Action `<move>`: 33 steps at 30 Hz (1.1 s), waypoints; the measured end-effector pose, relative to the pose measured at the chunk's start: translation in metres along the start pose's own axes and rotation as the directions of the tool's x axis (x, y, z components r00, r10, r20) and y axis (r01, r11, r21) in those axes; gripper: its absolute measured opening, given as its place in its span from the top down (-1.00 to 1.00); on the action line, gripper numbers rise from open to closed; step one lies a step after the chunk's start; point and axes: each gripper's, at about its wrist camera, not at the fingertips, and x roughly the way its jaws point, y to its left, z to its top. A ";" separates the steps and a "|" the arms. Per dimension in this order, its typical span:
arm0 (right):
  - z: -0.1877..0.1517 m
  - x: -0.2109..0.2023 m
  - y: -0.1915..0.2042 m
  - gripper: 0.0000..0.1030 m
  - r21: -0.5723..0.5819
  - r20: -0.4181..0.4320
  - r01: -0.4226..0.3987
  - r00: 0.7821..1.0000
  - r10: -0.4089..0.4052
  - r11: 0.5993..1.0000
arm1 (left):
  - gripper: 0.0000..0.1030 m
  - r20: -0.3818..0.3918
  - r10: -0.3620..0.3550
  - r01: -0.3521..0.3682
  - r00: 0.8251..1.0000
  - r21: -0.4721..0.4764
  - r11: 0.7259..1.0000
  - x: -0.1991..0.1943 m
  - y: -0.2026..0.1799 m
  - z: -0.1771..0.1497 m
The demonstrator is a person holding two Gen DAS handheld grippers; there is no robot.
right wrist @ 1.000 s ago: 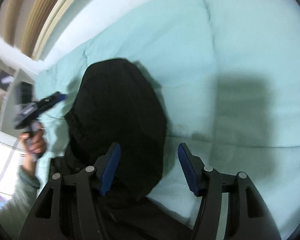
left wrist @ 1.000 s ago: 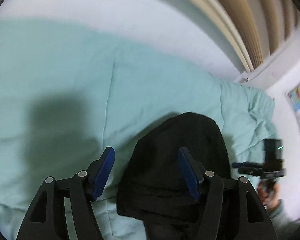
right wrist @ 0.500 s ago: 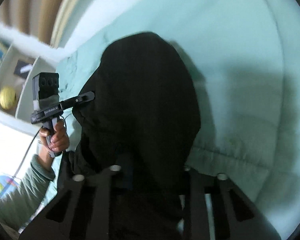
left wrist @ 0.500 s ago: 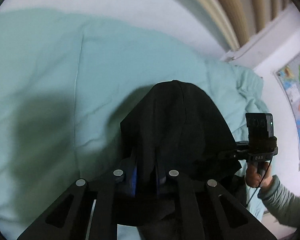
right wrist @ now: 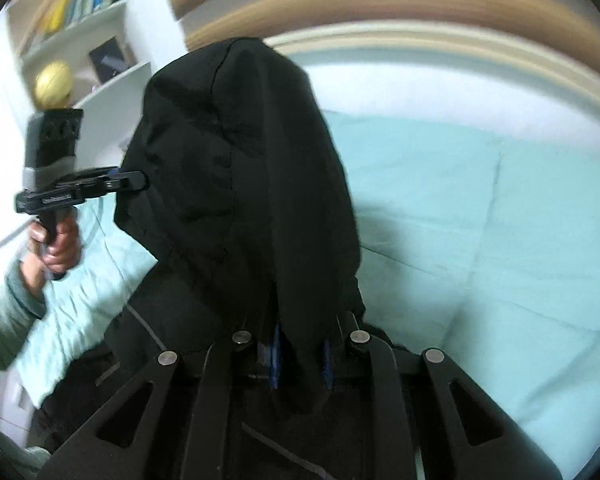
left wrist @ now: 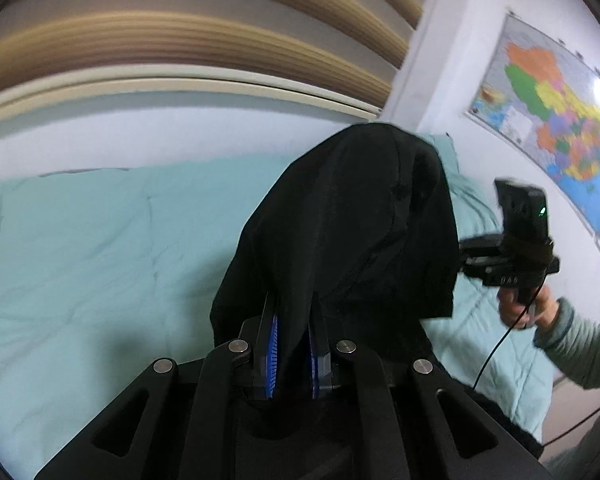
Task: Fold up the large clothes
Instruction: 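Lift the hood with both grippers and fold it toward the hem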
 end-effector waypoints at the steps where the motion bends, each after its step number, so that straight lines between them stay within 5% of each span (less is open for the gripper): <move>1: -0.007 -0.016 0.016 0.62 -0.040 0.012 0.045 0.999 -0.045 0.998 | 0.77 -0.003 0.013 -0.013 1.000 0.006 1.000 -0.013 -0.007 -0.008; 5: -0.031 -0.033 0.052 0.62 -0.095 0.001 0.140 0.990 -0.140 0.986 | 0.73 -0.061 0.078 -0.080 0.995 -0.035 0.996 -0.038 -0.024 -0.067; 8: -0.072 -0.019 0.058 0.62 -0.079 -0.097 0.187 0.976 -0.194 0.979 | 0.70 -0.178 0.130 -0.157 0.975 -0.145 0.977 -0.028 -0.016 -0.129; 11: -0.115 -0.004 0.054 0.62 0.025 -0.232 0.170 0.960 -0.160 0.985 | 0.76 -0.302 0.131 -0.215 0.944 -0.263 0.941 -0.024 -0.004 -0.192; 13: -0.138 0.000 0.047 0.62 0.097 -0.299 0.165 0.946 -0.129 0.982 | 0.76 -0.309 0.121 -0.224 0.943 -0.327 0.918 -0.036 -0.002 -0.212; 17: -0.140 -0.013 0.039 0.36 0.215 -0.302 0.144 0.950 -0.075 0.966 | 0.76 -0.236 0.155 -0.232 0.959 -0.348 0.908 -0.070 -0.008 -0.193; 21: -0.092 -0.035 0.048 0.20 0.244 -0.173 0.107 0.983 -0.065 0.964 | 0.75 -0.144 0.158 -0.195 0.977 -0.302 0.933 -0.080 -0.016 -0.139; 26: -0.029 -0.019 0.062 0.12 0.278 -0.089 0.035 0.996 -0.011 0.960 | 0.63 -0.055 0.127 -0.136 0.990 -0.229 0.964 -0.057 -0.035 -0.068; 30: -0.014 0.023 0.089 0.11 0.288 -0.162 0.056 0.987 -0.009 0.956 | 0.54 -0.100 0.055 -0.077 0.993 -0.236 0.969 -0.010 -0.034 -0.052; 33: -0.035 0.068 0.097 0.11 0.291 -0.286 0.079 0.958 0.008 0.953 | 0.54 -0.197 -0.003 -0.044 0.980 -0.230 0.972 0.023 -0.041 -0.080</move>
